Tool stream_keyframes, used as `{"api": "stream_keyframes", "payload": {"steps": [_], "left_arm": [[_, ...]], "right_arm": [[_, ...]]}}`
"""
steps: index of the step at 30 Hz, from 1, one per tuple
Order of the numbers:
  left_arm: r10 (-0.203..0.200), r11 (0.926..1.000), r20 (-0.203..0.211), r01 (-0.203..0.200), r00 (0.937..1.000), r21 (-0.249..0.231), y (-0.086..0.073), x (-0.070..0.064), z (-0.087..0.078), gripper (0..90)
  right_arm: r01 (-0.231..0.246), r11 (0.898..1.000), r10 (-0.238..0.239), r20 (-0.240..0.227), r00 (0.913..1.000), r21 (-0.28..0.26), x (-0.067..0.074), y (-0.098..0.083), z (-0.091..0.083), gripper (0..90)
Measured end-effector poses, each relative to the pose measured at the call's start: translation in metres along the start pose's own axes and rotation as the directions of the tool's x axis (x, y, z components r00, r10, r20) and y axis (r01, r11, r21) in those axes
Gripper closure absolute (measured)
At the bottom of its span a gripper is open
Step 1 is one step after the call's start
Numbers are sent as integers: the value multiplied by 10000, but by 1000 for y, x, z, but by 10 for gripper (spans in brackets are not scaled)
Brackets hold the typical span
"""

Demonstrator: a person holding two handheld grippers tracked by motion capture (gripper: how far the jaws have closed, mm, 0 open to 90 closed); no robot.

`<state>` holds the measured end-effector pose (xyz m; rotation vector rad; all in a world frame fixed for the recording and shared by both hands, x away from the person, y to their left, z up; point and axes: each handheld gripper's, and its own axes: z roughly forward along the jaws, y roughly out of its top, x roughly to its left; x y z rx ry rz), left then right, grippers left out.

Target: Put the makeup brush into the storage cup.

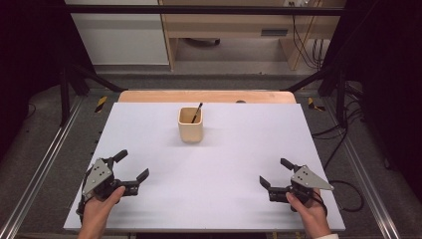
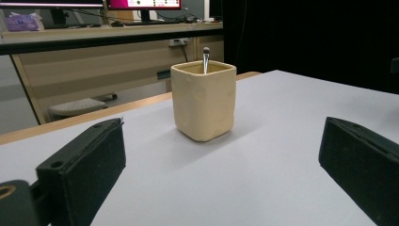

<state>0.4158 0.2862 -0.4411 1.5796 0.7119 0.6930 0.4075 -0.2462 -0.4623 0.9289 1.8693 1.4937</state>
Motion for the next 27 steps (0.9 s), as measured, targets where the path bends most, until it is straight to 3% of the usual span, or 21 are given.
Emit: {"api": "stream_keyframes", "payload": {"steps": [27], "left_arm": [[438,9989,-84,-439,9990,-189,-2,-3,-23,6]], "right_arm": [[-68,9999,71,236,9997,-98,-5,0,-3,31]]}}
